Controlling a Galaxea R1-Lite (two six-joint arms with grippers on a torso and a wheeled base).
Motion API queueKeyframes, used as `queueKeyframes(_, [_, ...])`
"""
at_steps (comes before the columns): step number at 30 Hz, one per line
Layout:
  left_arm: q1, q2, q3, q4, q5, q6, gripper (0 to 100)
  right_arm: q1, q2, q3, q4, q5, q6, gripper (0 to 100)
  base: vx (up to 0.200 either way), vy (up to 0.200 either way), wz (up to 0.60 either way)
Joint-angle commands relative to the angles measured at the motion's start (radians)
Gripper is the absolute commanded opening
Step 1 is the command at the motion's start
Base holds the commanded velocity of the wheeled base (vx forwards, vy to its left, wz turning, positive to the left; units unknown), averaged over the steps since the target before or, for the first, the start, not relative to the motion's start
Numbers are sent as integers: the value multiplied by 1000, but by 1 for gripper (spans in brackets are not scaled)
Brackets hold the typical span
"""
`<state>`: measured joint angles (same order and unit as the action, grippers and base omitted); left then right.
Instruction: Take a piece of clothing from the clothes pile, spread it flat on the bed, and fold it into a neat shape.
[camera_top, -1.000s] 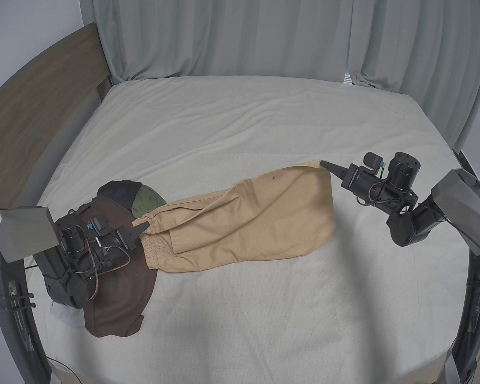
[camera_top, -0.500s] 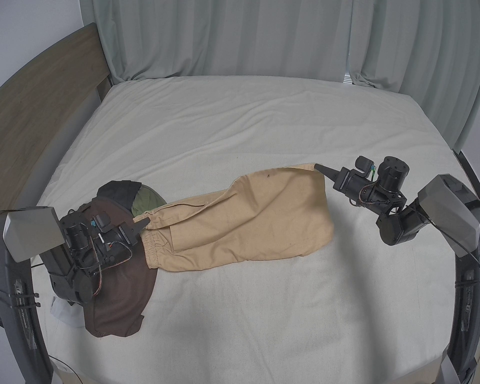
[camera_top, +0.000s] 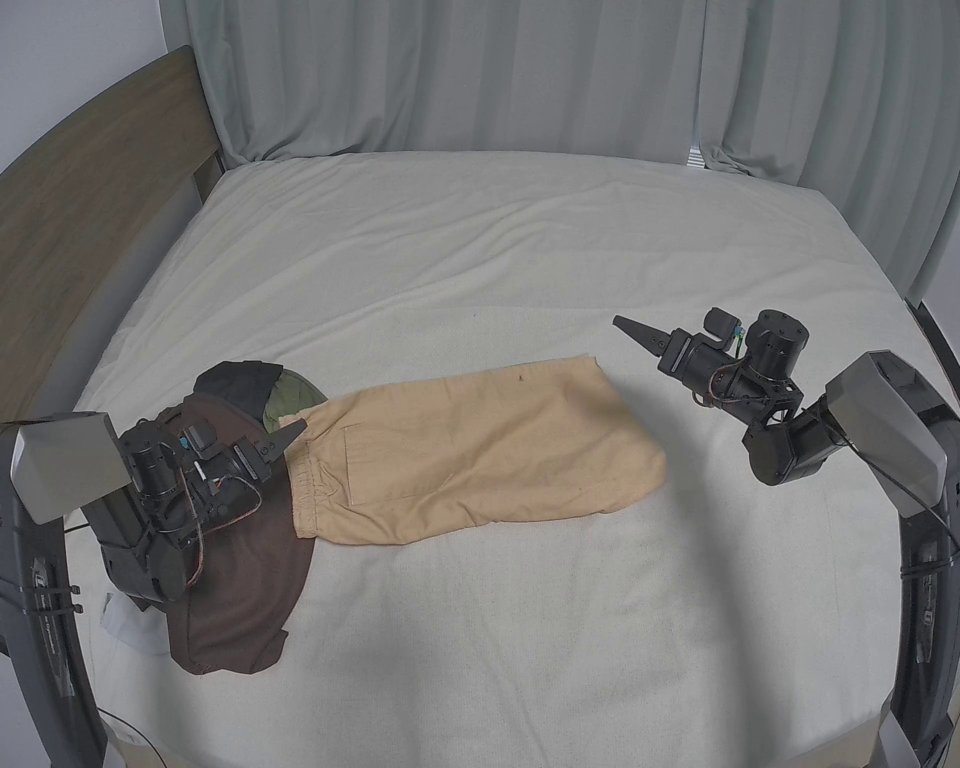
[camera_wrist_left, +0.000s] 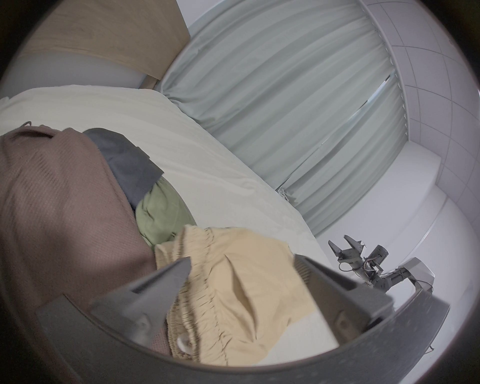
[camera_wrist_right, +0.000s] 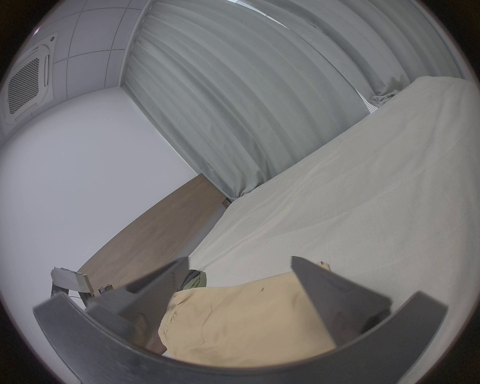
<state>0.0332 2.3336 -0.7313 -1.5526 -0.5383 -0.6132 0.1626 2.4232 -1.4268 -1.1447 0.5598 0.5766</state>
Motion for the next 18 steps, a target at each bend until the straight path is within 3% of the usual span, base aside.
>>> queueKeyframes(1, [8,4,-7,0,8,-8,100,5,4,2,-6,-3,-1,100,0,0,0])
queueKeyframes(18, [8,-77,59,-1,-3,-11,100,106,-147,448,-135,-24,-1,100,0,0,0])
